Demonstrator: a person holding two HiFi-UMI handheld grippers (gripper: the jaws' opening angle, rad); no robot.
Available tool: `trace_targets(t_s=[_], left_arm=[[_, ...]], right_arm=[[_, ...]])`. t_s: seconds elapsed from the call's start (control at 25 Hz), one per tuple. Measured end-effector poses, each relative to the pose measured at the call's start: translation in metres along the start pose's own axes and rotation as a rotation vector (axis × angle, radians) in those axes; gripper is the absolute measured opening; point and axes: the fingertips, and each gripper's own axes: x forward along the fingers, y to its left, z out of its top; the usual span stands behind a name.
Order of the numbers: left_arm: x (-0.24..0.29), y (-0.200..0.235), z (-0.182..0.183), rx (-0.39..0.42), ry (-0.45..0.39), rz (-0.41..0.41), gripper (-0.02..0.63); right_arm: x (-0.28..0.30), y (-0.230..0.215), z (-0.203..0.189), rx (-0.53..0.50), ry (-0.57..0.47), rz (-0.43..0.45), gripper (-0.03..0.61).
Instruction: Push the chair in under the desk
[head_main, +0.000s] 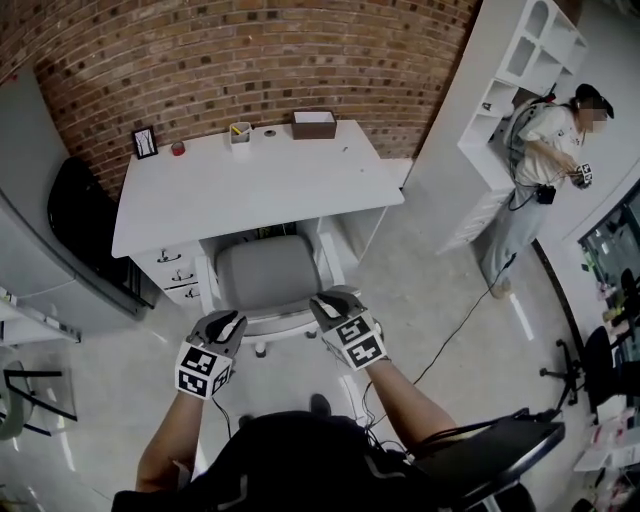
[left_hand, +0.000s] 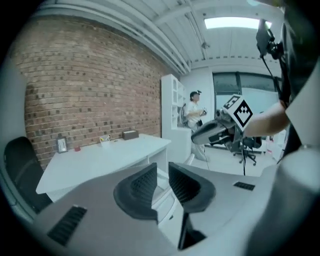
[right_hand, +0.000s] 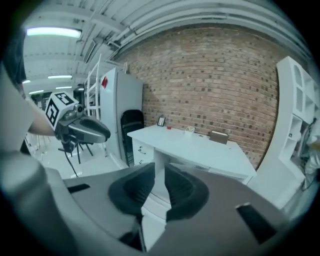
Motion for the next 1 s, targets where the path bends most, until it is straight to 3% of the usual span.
trace_targets(t_s=[0.08, 0.28, 0.64, 1.0], left_arm=[[-0.014, -0.006, 0.018, -0.042, -0.088, 0.008, 0.037], [-0.046, -0.007, 0.047, -0.163, -0.231, 0.030, 0.009], [-0.093, 0.004, 0.063, -0.214, -0.296, 0.163, 0.008], [-0.112, 0.008, 0.081, -0.169, -0.329, 0.282, 0.008]], right_arm=[[-0.013, 0.001, 0.012, 0.042, -0.050, -0.022, 0.055], [-0.039, 0.003, 0.036, 0.100, -0.134, -0.068, 0.038], [-0.079, 0.012, 0.063, 0.181, -0.273, -0.123, 0.009], [-0.101, 0.014, 0.077, 0.166, -0.328, -0.167, 0.008]])
